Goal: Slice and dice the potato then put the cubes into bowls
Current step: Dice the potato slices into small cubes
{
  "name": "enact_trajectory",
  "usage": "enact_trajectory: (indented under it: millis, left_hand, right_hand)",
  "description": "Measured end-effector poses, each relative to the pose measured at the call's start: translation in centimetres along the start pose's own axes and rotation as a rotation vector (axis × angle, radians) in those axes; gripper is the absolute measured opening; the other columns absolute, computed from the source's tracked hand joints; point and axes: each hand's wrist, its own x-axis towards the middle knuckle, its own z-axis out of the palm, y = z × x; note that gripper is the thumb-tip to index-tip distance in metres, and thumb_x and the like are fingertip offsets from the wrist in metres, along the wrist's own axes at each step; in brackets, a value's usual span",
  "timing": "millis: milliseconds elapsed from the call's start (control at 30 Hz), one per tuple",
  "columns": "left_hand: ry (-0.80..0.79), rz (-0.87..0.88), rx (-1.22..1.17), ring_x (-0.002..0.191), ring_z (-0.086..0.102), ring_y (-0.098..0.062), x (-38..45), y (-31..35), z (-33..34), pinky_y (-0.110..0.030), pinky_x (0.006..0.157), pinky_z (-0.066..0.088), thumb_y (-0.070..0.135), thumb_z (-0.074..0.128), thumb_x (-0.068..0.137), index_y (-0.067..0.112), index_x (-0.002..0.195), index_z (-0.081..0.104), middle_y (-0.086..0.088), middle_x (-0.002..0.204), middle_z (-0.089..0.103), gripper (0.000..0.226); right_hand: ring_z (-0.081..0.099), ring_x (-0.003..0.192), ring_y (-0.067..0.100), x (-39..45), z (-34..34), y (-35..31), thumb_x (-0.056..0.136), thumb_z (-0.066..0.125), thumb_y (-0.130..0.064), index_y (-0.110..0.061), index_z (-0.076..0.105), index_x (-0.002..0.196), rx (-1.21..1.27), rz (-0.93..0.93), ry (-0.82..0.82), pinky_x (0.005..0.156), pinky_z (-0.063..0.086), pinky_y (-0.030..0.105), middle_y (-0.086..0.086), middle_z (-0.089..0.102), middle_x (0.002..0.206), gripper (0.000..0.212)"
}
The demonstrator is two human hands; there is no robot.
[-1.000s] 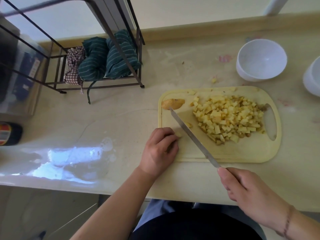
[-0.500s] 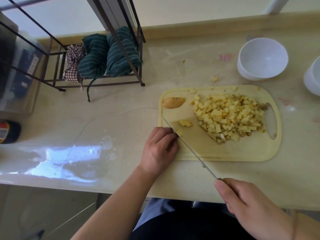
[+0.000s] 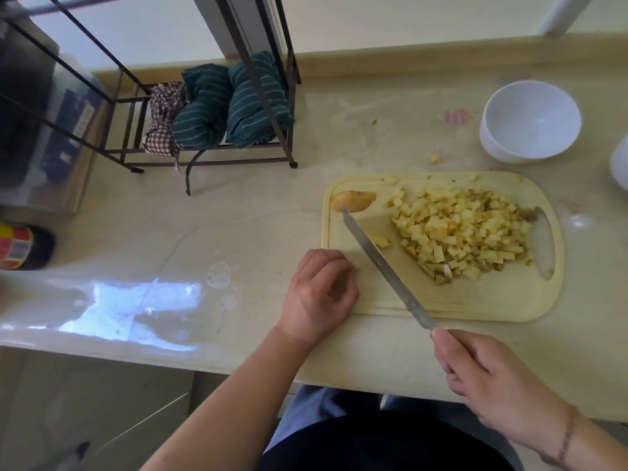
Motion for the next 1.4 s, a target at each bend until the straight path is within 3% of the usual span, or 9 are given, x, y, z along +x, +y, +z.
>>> enact_trajectory:
  millis: [133, 300, 433, 567, 867, 1033, 1167, 1300, 1400]
  left_hand:
    - [0.04, -0.184, -0.053, 0.093, 0.059, -0.013, -0.8, 0.4, -1.0, -0.014, 0.087, 0.045, 0.005, 0.053, 0.079, 0.0, 0.094, 0.064, -0.003, 0.099, 0.062, 0.019]
    - [0.071, -0.304, -0.036, 0.081, 0.05, -0.006, -0.9, 0.6, -0.6, -0.006, 0.076, 0.039, -0.009, 0.06, 0.072, 0.017, 0.094, 0.05, 0.005, 0.093, 0.055, 0.035]
    - [0.088, -0.27, 0.005, 0.075, 0.046, -0.017, -0.9, 0.0, -0.3, -0.019, 0.066, 0.041, -0.015, 0.063, 0.068, 0.009, 0.076, 0.049, 0.001, 0.088, 0.048, 0.029]
    - [0.055, -0.236, 0.11, 0.08, 0.044, -0.022, -1.0, -0.3, -0.1, -0.04, 0.069, 0.042, 0.003, 0.057, 0.073, 0.009, 0.07, 0.05, -0.002, 0.081, 0.05, 0.01]
    - [-0.014, -0.247, 0.168, 0.085, 0.041, -0.018, -1.0, -0.3, 0.2, -0.036, 0.074, 0.034, 0.012, 0.051, 0.074, 0.01, 0.071, 0.051, 0.0, 0.082, 0.05, 0.003]
    - [-0.035, -0.255, 0.163, 0.088, 0.043, -0.017, -0.5, 0.1, 0.1, -0.034, 0.074, 0.035, 0.013, 0.05, 0.074, 0.01, 0.072, 0.053, 0.001, 0.086, 0.053, 0.004]
    - [-0.055, -0.137, 0.112, 0.103, 0.055, -0.024, 4.5, 0.0, -0.1, -0.039, 0.091, 0.049, 0.008, 0.061, 0.082, 0.006, 0.096, 0.069, -0.007, 0.107, 0.063, 0.016]
    - [-0.288, -0.216, 0.261, 0.119, 0.054, -0.03, 10.6, -1.3, 0.4, -0.045, 0.106, 0.045, 0.021, 0.071, 0.094, 0.008, 0.123, 0.068, -0.009, 0.126, 0.064, 0.032]
    - [-0.338, -0.119, 0.298, 0.09, 0.06, -0.038, 12.3, -2.0, 0.4, -0.05, 0.083, 0.053, 0.029, 0.063, 0.097, 0.003, 0.099, 0.076, -0.014, 0.096, 0.068, 0.029]
  right_hand:
    - [0.034, 0.045, 0.004, -0.3, 0.6, 0.4, 0.08, 0.036, -0.078, -0.019, 0.044, 0.063, 0.0, -0.081, -0.059, 0.045, 0.029, 0.014, -0.005, 0.038, 0.051, 0.063]
    - [0.038, 0.047, 0.004, -0.5, 1.7, 0.1, 0.082, 0.034, -0.074, -0.027, 0.048, 0.062, -0.035, -0.136, -0.063, 0.053, 0.032, 0.02, -0.008, 0.039, 0.05, 0.053]
    - [0.035, 0.05, 0.004, -0.1, 1.8, 0.2, 0.083, 0.036, -0.072, -0.022, 0.045, 0.063, -0.019, -0.12, -0.09, 0.054, 0.031, 0.023, -0.008, 0.037, 0.053, 0.054]
    - [0.034, 0.052, 0.008, 0.1, 1.7, 0.7, 0.081, 0.037, -0.07, -0.013, 0.04, 0.066, -0.057, -0.119, -0.072, 0.055, 0.032, 0.026, -0.007, 0.035, 0.055, 0.059]
    - [0.026, 0.046, 0.01, -0.4, -1.0, 1.1, 0.082, 0.04, -0.068, -0.018, 0.04, 0.062, 0.084, -0.012, -0.005, 0.041, 0.025, 0.016, -0.004, 0.03, 0.053, 0.054]
    - [0.019, 0.04, 0.01, -0.5, -2.1, 1.1, 0.087, 0.04, -0.052, -0.001, 0.038, 0.071, 0.215, 0.055, 0.01, 0.034, 0.018, 0.014, 0.007, 0.023, 0.059, 0.053]
    - [0.021, 0.037, 0.008, -0.5, -1.9, 1.0, 0.088, 0.041, -0.047, 0.004, 0.035, 0.072, 0.284, 0.038, -0.003, 0.034, 0.019, 0.013, 0.006, 0.025, 0.056, 0.054]
    - [0.022, 0.038, 0.012, -1.1, -2.2, 1.2, 0.087, 0.043, -0.057, 0.007, 0.036, 0.075, 0.358, 0.069, -0.01, 0.035, 0.019, 0.017, 0.01, 0.027, 0.057, 0.065]
    - [0.022, 0.041, 0.016, -1.4, -2.4, 1.2, 0.072, 0.049, -0.074, -0.002, 0.04, 0.068, 0.402, 0.088, -0.013, 0.039, 0.02, 0.019, 0.009, 0.027, 0.054, 0.072]
